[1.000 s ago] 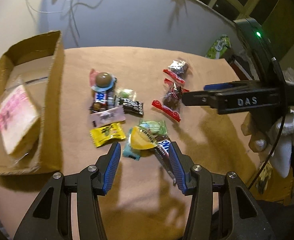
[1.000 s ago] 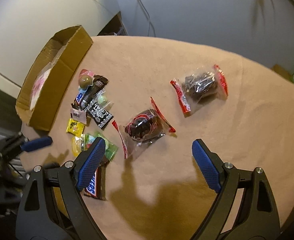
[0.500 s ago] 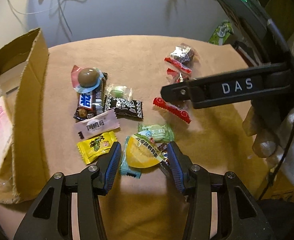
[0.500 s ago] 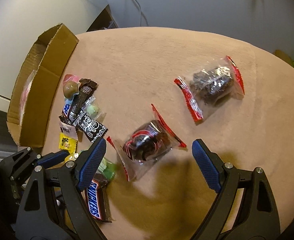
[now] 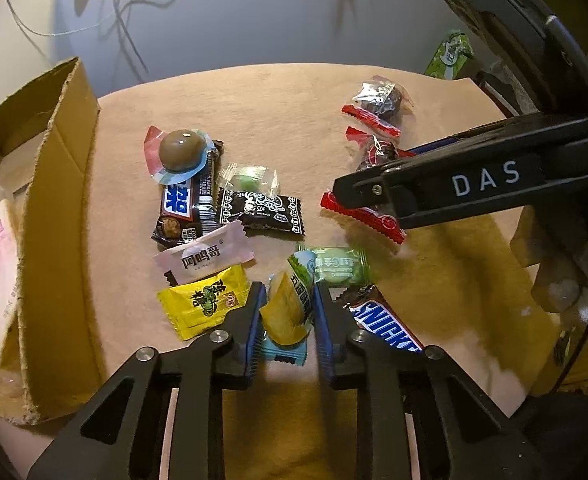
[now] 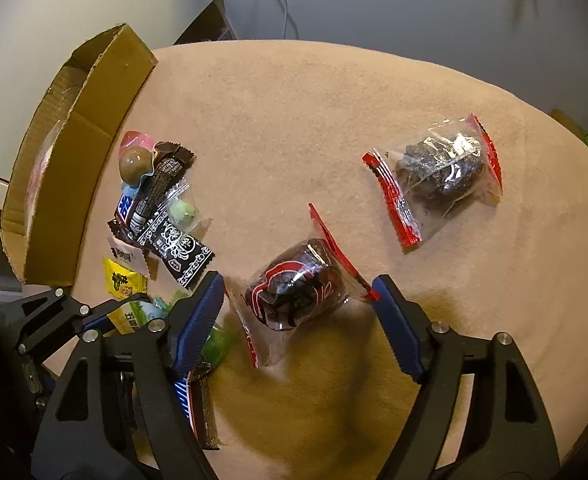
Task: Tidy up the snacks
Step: 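Grasp the yellow candy with the left tool while the right tool lifts the chocolate bag, then drop the yellow candy and chocolate bag into the box, opening both tools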
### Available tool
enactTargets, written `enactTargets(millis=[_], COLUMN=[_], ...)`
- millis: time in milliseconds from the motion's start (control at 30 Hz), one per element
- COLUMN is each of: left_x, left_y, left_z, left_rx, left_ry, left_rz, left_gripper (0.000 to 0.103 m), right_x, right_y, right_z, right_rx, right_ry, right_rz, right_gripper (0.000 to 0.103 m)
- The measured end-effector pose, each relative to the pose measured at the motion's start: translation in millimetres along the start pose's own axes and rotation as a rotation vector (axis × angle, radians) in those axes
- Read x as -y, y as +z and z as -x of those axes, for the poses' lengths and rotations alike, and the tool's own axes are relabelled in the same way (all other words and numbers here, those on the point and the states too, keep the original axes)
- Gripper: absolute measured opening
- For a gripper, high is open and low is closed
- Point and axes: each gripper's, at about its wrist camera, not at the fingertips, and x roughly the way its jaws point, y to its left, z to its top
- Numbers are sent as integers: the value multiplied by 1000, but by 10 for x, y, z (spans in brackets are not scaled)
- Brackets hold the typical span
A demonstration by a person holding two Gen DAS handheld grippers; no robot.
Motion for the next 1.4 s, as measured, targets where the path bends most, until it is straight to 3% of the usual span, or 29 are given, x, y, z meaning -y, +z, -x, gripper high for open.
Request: enactTargets(millis=[133, 200, 400, 933, 1400], left_x=[-55, -71, -163, -411, -950], left_y=[-9, -19, -64, -91, -68], left_z=[16, 27, 128, 528, 1008], left_rx=[6, 11, 24, 93, 213], left_ry=[-9, -14, -38, -69, 3], left_rz=[13, 23, 47, 166, 282], left_gripper=[19, 19, 19, 19, 19], right_x=[-2, -4, -36, 44, -526], right_y=[-29, -41, -67, -145, 165], right_z=[41, 59, 102, 466, 830], right_rx=[4, 8, 26, 107, 191], right_ry=[5, 23, 40, 88, 143], right_rz=[4, 4, 6, -1, 122], right_gripper=[69, 58, 51, 49, 49])
